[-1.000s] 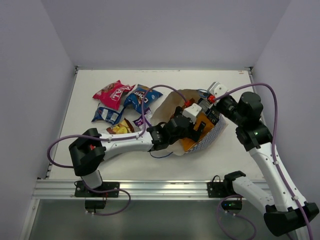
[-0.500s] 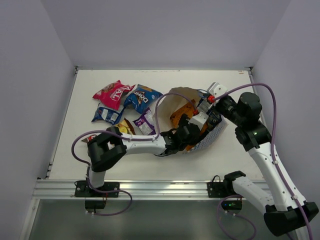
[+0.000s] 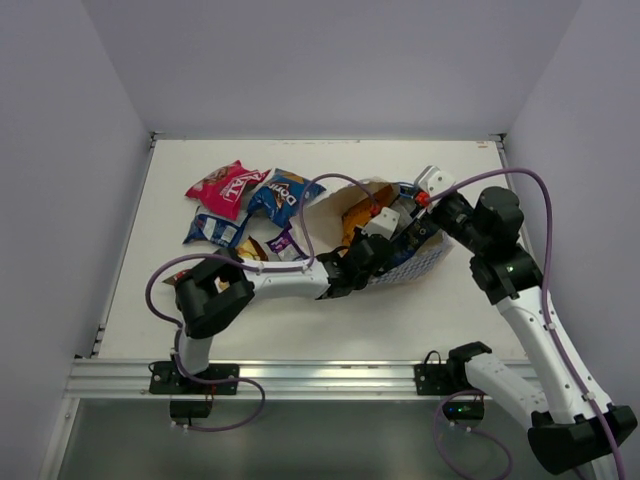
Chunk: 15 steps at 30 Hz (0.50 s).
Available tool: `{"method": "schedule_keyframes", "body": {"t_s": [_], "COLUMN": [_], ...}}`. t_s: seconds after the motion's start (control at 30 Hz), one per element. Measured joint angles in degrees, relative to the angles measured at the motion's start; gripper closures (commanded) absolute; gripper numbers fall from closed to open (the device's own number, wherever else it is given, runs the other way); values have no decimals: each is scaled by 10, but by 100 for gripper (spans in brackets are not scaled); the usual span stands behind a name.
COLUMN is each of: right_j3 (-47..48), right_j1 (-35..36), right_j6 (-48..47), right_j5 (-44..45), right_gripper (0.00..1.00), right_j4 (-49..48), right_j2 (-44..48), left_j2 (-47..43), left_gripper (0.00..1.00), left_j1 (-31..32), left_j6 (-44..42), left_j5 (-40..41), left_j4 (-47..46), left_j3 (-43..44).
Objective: Take the snacks out of the paper bag
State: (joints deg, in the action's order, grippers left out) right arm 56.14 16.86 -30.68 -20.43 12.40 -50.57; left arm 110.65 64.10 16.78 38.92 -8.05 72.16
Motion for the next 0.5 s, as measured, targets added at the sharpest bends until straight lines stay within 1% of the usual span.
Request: {"method": "schedule_keyframes", "body": {"t_s": [0.1, 0.2, 0.37, 0.5], "right_j3": [-5, -7, -12, -17], "right_j1": [0, 0, 0, 0], "right_j6": [0, 0, 3, 7], "right_j5": [4, 17, 48, 78], "right_gripper": [100, 100, 100, 100], "right_j4": [0, -5, -13, -20], "right_j2": [4, 5, 3, -4], "left_j2": [-11, -50, -165, -254], "left_gripper": [100, 100, 100, 100], "left_j1": [-6, -6, -7, -7], "left_j6": [-9, -28, -57, -75], "left_j5": [6, 4, -24, -61], "left_j4": [-2, 0, 3, 2], "left_j3": [-10, -33, -68, -72]}}
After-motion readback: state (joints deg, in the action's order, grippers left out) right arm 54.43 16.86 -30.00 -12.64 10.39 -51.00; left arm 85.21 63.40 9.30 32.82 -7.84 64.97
